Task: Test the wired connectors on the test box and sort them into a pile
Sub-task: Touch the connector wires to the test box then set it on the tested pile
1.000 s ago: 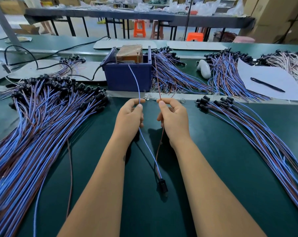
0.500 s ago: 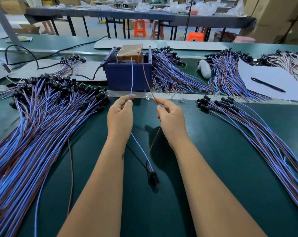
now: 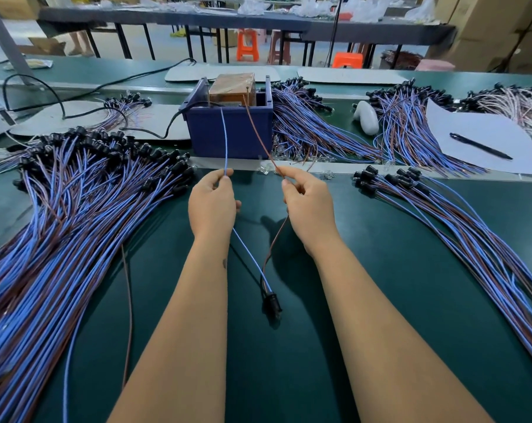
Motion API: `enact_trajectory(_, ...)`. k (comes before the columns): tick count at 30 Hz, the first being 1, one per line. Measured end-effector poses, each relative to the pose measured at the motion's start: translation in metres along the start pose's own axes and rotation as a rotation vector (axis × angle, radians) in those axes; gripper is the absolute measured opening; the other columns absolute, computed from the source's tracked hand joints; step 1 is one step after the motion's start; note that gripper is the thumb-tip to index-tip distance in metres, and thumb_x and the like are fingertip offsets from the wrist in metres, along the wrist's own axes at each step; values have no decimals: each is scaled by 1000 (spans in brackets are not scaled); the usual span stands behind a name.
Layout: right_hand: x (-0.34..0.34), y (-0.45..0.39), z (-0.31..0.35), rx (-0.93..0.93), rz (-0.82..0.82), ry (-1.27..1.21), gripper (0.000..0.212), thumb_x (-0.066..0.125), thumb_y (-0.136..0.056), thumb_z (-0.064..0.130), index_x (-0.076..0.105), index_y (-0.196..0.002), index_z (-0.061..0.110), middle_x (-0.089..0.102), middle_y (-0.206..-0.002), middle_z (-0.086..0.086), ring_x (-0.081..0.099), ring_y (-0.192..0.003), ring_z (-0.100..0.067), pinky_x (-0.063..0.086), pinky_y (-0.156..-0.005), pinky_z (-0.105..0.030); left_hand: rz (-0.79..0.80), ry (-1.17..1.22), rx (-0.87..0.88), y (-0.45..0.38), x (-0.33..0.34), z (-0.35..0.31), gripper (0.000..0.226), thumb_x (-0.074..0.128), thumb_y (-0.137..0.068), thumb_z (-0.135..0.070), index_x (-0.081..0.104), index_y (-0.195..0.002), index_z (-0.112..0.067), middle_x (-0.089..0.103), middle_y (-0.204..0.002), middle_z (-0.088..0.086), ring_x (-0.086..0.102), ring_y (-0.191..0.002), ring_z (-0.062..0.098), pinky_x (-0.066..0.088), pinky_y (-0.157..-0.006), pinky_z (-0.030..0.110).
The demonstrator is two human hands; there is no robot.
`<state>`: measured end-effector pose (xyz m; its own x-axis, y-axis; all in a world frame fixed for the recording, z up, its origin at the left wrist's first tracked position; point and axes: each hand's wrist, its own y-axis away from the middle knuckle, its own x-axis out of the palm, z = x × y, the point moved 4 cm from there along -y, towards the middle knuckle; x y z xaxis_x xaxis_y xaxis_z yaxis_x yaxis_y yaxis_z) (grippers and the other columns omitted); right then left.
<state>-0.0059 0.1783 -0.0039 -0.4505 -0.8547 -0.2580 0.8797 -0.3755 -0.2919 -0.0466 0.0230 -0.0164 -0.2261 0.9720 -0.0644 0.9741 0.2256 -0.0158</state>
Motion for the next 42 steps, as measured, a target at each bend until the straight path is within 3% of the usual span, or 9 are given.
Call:
enact_trajectory(3,0,-1,-1,1,-1,11,33,47,-98,10,66,-123,21,46,-59,10,43,-61,-12,40,-62,-24,-5,22,19,1,1,-1,27,46,-97,-20,70,-102,-32,58,-62,-18,55,-45,0,54,-67,33)
enact_trajectory(9,1,-1,-3,7,2,35,32,48,-99,12,65,-123,23,51,-65,7,48,-65,-11,43,-63,-22,40,98,32,-5,-2,-4,27,46,-100,-16,69,-99,-30,51,-68,-6,50,-42,2,49,-53,23)
enact_trajectory(20,2,-2,-5,11,22,59,31,48,-99,14,64,-123,25,52,-72,2,59,-82,-27,49,-74,-31,16,109,-2,-8,-4,-6,25,45,-101,-13,68,-108,-19,48,-56,-7,46,-39,3,45,-47,18)
enact_trajectory(26,3,-2,-6,18,27,45,31,48,-99,14,63,-124,23,51,-71,2,52,-74,-16,46,-69,-24,6,125,9,-6,-6,-7,25,45,-102,-14,68,-111,-19,48,-58,-7,45,-40,2,45,-47,18)
enact_trajectory(30,2,-2,-6,14,21,50,31,48,-99,13,64,-122,25,51,-70,3,56,-75,-20,41,-62,-15,-2,134,13,-7,-7,-7,25,44,-102,-13,67,-111,-19,49,-61,-6,45,-40,1,45,-47,17)
enact_trajectory(36,2,-3,-6,22,21,74,31,47,-99,14,63,-124,25,52,-70,7,57,-79,-17,42,-66,-21,-6,180,-23,-11,-9,-5,25,45,-101,-13,68,-108,-19,47,-62,-5,45,-41,2,44,-46,18)
enact_trajectory(42,2,-3,-6,32,20,83,31,46,-99,15,62,-123,27,54,-72,0,51,-69,-13,42,-64,-24,-18,227,-51,-13,-10,-3,25,45,-101,-12,69,-104,-20,46,-55,-7,45,-43,3,44,-46,17)
